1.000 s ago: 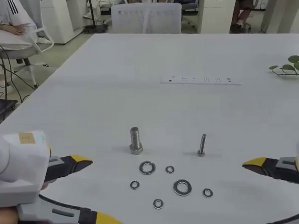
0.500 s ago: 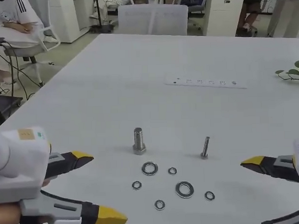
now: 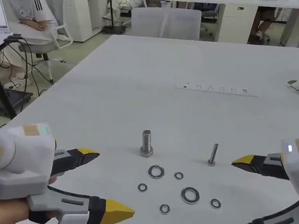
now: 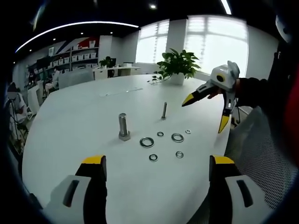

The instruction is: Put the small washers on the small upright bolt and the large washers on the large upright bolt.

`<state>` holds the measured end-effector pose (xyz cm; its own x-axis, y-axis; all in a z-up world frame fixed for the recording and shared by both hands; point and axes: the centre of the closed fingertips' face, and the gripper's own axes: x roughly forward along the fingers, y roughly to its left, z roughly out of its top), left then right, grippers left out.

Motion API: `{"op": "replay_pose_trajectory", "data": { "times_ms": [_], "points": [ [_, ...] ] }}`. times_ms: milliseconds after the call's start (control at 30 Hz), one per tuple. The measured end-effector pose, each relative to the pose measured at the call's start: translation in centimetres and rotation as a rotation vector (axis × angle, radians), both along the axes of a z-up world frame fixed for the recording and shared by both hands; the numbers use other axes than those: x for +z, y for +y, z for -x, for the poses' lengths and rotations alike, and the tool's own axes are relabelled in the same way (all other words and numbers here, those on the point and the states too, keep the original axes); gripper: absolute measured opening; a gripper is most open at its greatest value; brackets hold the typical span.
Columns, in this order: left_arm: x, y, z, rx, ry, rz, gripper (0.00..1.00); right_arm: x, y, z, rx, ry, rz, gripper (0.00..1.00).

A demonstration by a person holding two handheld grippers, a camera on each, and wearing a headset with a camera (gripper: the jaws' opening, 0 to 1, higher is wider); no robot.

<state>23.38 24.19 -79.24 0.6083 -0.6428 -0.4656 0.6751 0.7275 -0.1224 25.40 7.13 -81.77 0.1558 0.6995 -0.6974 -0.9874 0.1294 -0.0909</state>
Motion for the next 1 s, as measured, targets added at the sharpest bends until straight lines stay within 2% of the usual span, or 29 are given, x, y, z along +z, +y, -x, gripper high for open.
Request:
{"op": "replay_pose_trajectory", "data": {
  "times_ms": [433, 700, 1000],
  "points": [
    [0.5, 0.1, -0.3, 0.021, -0.014, 0.019, 0.89, 0.1, 2.4, -0.9, 0.086, -0.011, 0.061, 0.85],
    [0.7, 0.1, -0.4, 0.026, -0.022, 0.027, 0.89, -1.0, 3.2, -1.0, 0.143, -0.002, 0.146, 0.80],
    [0.7, 0.0, -0.5, 0.022, -0.029, 0.025, 0.88, -1.9, 3.6, -1.8, 0.184, 0.016, 0.271, 0.67]
  ]
}}
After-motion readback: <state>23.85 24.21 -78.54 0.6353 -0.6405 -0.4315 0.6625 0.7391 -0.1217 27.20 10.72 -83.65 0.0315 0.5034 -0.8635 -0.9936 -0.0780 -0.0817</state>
